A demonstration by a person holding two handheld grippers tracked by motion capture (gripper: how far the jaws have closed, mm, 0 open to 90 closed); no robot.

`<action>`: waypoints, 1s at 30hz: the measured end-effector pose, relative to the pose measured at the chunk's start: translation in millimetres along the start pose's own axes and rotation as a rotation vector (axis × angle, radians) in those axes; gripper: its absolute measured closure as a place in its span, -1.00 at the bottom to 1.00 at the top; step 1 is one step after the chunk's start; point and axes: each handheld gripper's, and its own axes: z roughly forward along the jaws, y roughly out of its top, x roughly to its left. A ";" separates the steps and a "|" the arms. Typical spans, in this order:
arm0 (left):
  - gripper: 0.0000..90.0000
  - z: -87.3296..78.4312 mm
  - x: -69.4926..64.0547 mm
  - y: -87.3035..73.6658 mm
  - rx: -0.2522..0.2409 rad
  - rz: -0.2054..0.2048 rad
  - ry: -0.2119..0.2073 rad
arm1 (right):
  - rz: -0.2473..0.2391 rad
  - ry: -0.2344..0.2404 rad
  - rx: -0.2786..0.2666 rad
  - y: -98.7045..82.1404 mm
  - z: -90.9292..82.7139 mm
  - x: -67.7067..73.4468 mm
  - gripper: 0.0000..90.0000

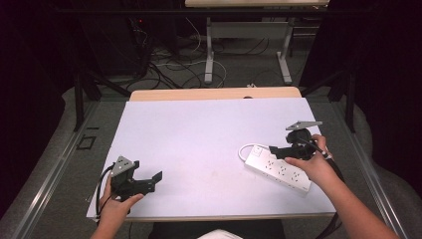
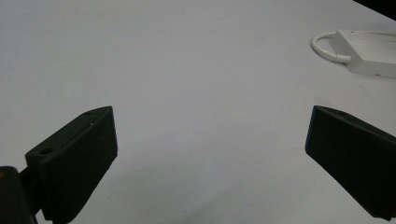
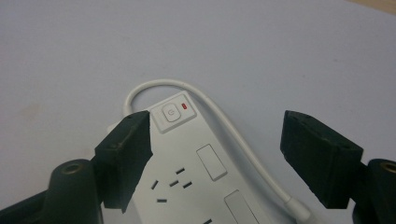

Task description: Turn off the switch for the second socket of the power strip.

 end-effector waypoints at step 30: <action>-0.95 0.6 -0.8 -0.5 0.006 0.004 -0.006 | -0.066 0.114 -0.056 -10.3 2.4 38.5 -0.57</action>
